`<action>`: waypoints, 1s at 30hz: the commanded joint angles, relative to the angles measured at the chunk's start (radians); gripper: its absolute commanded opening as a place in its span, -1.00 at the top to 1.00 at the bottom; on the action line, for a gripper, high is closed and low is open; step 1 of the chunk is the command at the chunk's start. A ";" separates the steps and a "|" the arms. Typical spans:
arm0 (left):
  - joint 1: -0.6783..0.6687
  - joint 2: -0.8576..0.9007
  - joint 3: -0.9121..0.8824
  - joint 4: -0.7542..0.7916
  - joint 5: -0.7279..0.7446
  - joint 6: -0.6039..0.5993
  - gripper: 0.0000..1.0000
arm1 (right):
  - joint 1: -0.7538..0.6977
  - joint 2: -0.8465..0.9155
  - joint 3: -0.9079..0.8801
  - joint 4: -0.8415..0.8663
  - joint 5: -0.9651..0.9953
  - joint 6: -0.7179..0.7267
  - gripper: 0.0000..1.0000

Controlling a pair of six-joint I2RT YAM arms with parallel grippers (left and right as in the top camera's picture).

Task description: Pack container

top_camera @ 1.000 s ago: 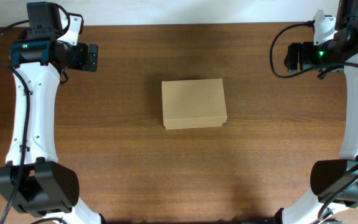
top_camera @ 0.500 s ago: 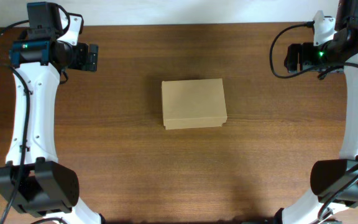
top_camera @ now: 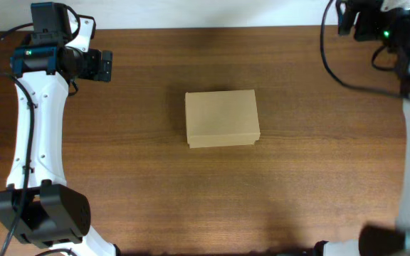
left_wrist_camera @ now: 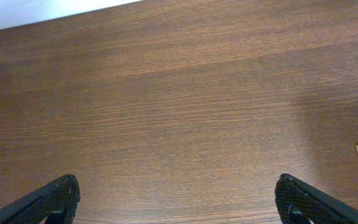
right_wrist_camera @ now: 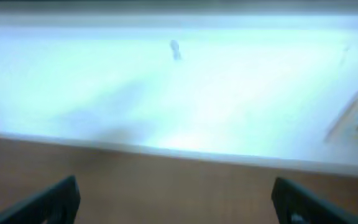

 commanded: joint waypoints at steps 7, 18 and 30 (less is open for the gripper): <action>0.000 -0.020 0.016 -0.003 0.015 0.005 -0.99 | 0.048 -0.513 -0.709 0.435 -0.061 0.009 -0.99; 0.000 -0.020 0.016 -0.003 0.015 0.005 -0.99 | 0.047 -1.132 -1.237 0.463 -0.053 0.009 -0.98; 0.000 -0.020 0.017 -0.003 0.015 0.005 -0.99 | 0.072 -1.551 -1.447 0.489 -0.072 0.010 -0.98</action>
